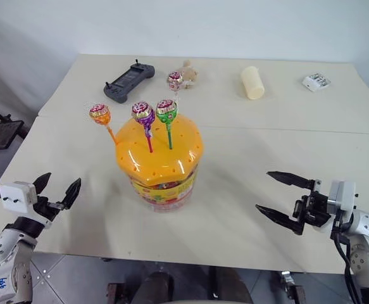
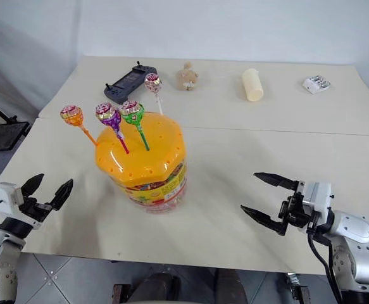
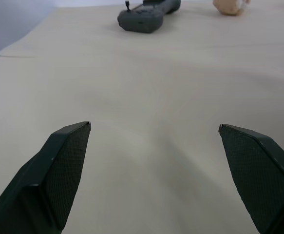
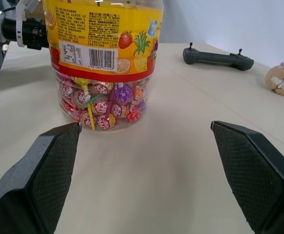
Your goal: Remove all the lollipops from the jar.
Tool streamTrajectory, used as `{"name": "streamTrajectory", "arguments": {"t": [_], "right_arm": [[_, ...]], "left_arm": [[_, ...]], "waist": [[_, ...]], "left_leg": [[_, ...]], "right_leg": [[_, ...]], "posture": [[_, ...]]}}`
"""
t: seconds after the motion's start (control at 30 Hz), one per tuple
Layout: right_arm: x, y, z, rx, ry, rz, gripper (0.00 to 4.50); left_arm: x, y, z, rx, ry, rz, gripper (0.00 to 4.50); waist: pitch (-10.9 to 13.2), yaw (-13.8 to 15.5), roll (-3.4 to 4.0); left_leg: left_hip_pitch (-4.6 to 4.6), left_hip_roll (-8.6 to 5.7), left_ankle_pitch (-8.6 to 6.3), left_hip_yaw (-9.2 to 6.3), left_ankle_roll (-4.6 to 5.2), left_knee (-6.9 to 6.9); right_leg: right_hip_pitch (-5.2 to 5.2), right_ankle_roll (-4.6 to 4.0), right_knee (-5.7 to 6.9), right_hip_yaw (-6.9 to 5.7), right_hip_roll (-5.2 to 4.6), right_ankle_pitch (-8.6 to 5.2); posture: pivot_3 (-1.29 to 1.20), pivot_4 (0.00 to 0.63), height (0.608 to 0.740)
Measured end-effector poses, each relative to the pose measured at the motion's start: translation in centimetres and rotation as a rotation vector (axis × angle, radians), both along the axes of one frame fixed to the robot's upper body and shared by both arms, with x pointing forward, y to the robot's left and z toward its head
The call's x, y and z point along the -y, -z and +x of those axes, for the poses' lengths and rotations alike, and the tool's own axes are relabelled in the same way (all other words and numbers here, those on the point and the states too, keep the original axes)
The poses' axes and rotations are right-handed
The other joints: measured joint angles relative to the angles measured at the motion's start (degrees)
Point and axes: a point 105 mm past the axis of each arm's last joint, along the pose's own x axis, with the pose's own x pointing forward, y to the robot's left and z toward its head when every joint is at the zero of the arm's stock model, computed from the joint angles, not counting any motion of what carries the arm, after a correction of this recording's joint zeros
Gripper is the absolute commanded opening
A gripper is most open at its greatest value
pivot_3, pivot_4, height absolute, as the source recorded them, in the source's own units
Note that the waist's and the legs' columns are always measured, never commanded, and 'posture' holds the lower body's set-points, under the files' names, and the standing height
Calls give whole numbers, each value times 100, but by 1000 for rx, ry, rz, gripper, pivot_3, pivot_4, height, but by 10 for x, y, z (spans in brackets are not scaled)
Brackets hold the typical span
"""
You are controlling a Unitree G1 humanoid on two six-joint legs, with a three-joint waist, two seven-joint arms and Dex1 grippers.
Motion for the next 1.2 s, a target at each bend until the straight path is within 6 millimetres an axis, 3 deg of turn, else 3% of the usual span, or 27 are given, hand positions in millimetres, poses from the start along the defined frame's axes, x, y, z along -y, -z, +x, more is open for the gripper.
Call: {"name": "streamTrajectory", "arguments": {"t": [0.17, 0.27, 0.4, 0.5, 0.63, 0.73, 0.8, 0.93, 1.2], "right_arm": [[-2, 1, 1, -39, -7, 36, 4460], [-6, -8, 3, -57, -27, 90, 4460], [-7, -56, 3, -11, -108, 236, 4460], [0, -92, -7, 43, -154, 244, 4460], [-6, -111, -18, 81, -256, 283, 4460], [-12, -117, -27, 101, -330, 198, 4460], [-16, -117, -33, 115, -378, 159, 4460], [-18, -112, -38, 128, -425, 107, 4460], [-42, -122, -48, 194, -486, 208, 4460]], "left_arm": [[7, 4, 1, -11, 13, 20, 4500], [13, -5, -4, 37, 103, -77, 4500], [8, -45, -28, 40, 357, -139, 4500], [2, -90, -50, 28, 502, -111, 4500], [1, -110, -66, 13, 639, -167, 4500], [-4, -121, -73, 7, 694, -152, 4500], [5, -127, -72, 21, 758, -132, 4500], [43, -139, -53, 100, 930, -77, 4500], [105, -159, -15, 256, 1091, -84, 4500]], "waist": [[0, 0, 0], [0, -20, 0], [6, -65, -1], [8, -59, 6], [12, -22, 13], [13, -20, 12], [13, -2, 12], [14, 14, 10], [16, -106, 6]], "left_leg": [[0, 1, 0, 0, 0, 0], [-1, 4, 0, 0, 0, 1], [-7, 13, -1, -9, -4, 4], [-3, 11, -2, -26, -2, -8], [-3, 10, -3, -34, -2, -16], [-6, 10, -3, -34, -2, -18], [-6, 9, -2, -35, -2, -17], [-6, 1, -1, -47, -1, -9], [-9, 5, 5, -32, -16, -10]], "right_leg": [[0, 0, 0, 0, 0, 0], [-1, 0, 0, 1, -1, 0], [-4, -9, 1, 4, 0, -3], [12, -17, -18, 6, -6, -4], [14, -20, -24, 2, -5, -6], [11, -21, -25, -2, -4, -6], [13, -20, -26, -1, -6, -6], [23, -16, -24, -1, -12, -2], [-6, -17, 26, -26, 1, -2]], "posture": [[0, 150, 740], [0, 150, 740], [0, 150, 740], [0, 150, 740], [0, 150, 740], [0, 150, 740], [0, 150, 740], [0, 150, 740], [0, 150, 740]]}}
